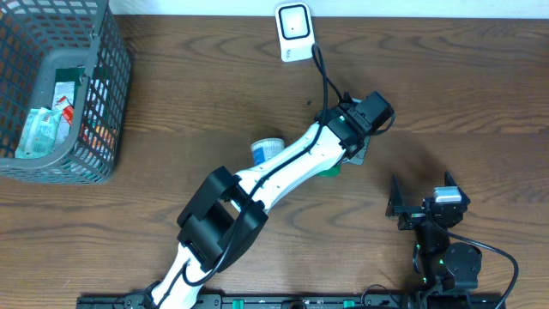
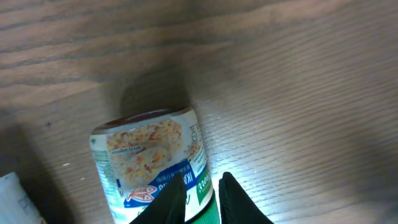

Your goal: Scan the item barcode

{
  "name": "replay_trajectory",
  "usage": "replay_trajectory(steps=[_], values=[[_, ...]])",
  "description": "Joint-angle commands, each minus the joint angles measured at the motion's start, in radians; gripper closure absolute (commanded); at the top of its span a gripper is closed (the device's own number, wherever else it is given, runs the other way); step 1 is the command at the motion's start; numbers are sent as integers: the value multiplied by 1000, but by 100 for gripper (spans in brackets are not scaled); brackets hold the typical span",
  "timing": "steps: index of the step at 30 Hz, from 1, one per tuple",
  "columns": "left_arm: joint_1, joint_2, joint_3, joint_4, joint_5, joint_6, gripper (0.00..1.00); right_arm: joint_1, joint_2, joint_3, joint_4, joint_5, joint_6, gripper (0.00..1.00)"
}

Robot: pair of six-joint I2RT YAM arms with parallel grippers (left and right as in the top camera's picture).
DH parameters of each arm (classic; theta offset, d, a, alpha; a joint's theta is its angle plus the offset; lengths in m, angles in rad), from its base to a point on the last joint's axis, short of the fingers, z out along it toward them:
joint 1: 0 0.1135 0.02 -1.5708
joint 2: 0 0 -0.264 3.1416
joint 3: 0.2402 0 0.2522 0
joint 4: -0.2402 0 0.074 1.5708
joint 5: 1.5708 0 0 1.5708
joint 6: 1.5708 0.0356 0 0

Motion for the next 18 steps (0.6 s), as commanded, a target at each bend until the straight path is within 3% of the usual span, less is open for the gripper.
replay_trajectory(steps=[1, 6, 12, 18], values=[[2, 8, -6, 16, -3, 38, 79, 6, -5, -1, -3, 2, 12, 1], [2, 8, -6, 29, -14, 39, 79, 6, -5, -1, -3, 2, 12, 1], [3, 8, -6, 41, -154, 87, 76, 6, -5, -1, -3, 2, 12, 1], [3, 8, -6, 45, -95, 101, 76, 6, -5, -1, -3, 2, 12, 1]])
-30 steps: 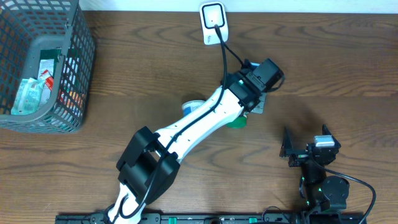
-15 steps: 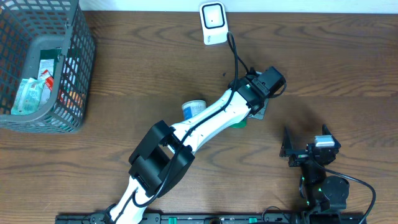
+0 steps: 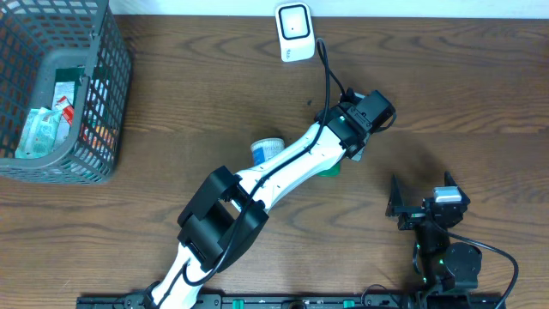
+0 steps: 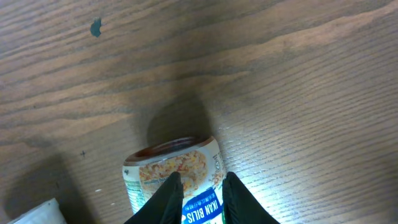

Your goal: Scan the item barcode

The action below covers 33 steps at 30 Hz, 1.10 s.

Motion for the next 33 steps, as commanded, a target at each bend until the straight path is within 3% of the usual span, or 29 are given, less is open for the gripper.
replay_trajectory(steps=[1, 9, 14, 20, 33], values=[[2, 6, -6, 0, 14, 23, 76, 6, -5, -1, -3, 2, 12, 1], [10, 6, -12, -15, -114, 24, 75, 6, -5, -1, -3, 2, 12, 1], [14, 6, -36, -37, -92, 23, 75, 6, -5, -1, -3, 2, 12, 1], [13, 6, -36, -56, 91, 23, 75, 6, -5, -1, -3, 2, 12, 1], [14, 6, -99, -78, 5, 23, 75, 6, -5, -1, -3, 2, 12, 1]])
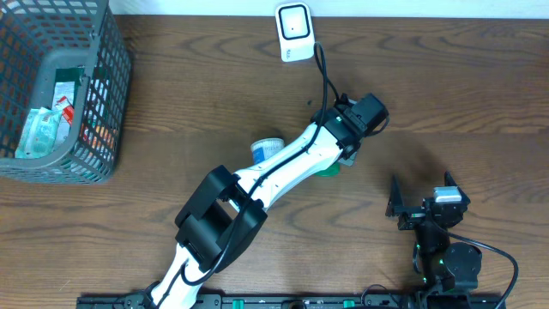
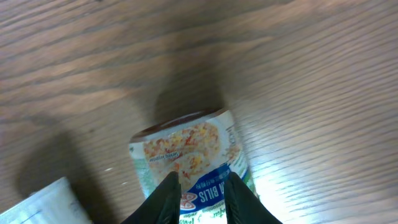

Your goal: Scan the item barcode

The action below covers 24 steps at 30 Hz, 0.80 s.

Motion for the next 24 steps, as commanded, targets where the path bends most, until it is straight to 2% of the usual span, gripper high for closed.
replay_trajectory(steps=[1, 13, 24], values=[[3, 13, -66, -49, -36, 10, 75, 6, -5, -1, -3, 2, 12, 1], [3, 13, -66, -126, -82, 11, 74, 6, -5, -1, -3, 2, 12, 1], [16, 13, -66, -147, -207, 10, 69, 6, -5, -1, -3, 2, 12, 1]])
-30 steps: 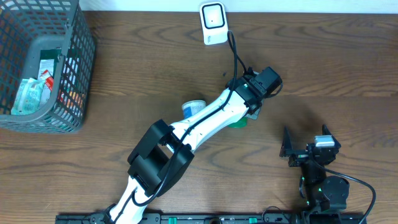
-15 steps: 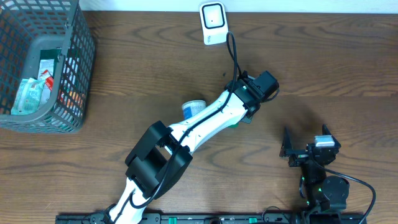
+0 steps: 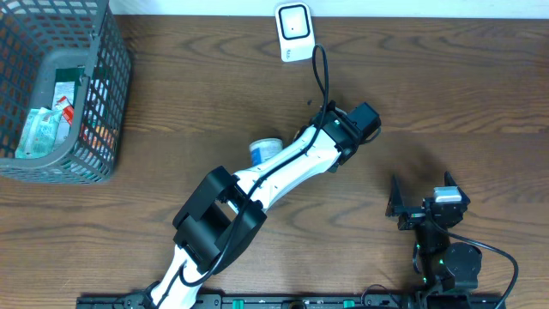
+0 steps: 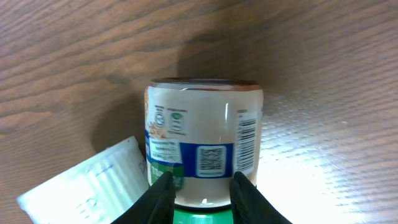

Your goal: Scan the item barcode

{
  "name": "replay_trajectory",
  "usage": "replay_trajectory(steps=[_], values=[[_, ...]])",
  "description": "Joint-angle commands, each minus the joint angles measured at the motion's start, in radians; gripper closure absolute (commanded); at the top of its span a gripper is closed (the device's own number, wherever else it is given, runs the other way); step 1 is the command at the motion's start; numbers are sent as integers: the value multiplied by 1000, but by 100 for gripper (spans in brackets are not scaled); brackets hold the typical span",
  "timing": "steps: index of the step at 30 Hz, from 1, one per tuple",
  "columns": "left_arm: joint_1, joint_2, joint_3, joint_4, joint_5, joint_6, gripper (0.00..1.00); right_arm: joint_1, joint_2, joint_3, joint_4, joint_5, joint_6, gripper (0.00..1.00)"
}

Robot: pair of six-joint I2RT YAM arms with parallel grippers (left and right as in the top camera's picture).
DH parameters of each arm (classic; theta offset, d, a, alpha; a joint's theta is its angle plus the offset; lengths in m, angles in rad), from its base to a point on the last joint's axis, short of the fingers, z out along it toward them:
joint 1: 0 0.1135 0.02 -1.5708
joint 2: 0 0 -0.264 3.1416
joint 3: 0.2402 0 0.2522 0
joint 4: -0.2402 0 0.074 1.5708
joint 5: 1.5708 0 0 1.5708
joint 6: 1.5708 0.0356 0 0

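In the left wrist view a jar (image 4: 204, 137) with a green lid lies on its side on the wooden table (image 4: 323, 56). Its barcode (image 4: 247, 140) and a square code face up. My left gripper (image 4: 199, 178) is open, one finger on each side of the jar's lid end; whether they touch it is unclear. In the overhead view the left wrist (image 3: 356, 124) covers the jar. The white scanner (image 3: 293, 31) stands at the table's far edge. My right gripper (image 3: 419, 187) rests open at the near right, holding nothing.
A white ribbed packet (image 4: 81, 183) lies just left of the jar. A blue and white cup (image 3: 267, 148) sits beside the left arm. A grey wire basket (image 3: 60, 94) with several packets stands at the far left. A black cable (image 3: 322, 73) runs near the scanner.
The jar now shows its barcode side instead of the food picture, and lies straight and larger in the wrist view. My left wrist has shifted slightly left and its fingers stand wider apart.
My left gripper hovered over the lying jar with its fingers close together, the food picture facing up. At each later moment the fingers stood a little wider. Now the barcode faces up and the fingers flank the lid end. The right arm stayed parked.
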Motion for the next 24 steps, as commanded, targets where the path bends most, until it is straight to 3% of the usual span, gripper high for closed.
replay_trajectory(steps=[1, 13, 15, 24], values=[[21, 30, -24, -12, -37, 2, 69, 6, -5, -1, -3, 2, 12, 1], [43, 11, 30, -10, -29, -4, 63, 6, -5, -1, -3, 2, 13, 1], [47, -12, 59, 0, -29, -25, 59, 6, -5, -1, -3, 2, 12, 1], [84, -65, 74, 135, -21, -52, 49, 6, -5, -1, -3, 2, 12, 1]])
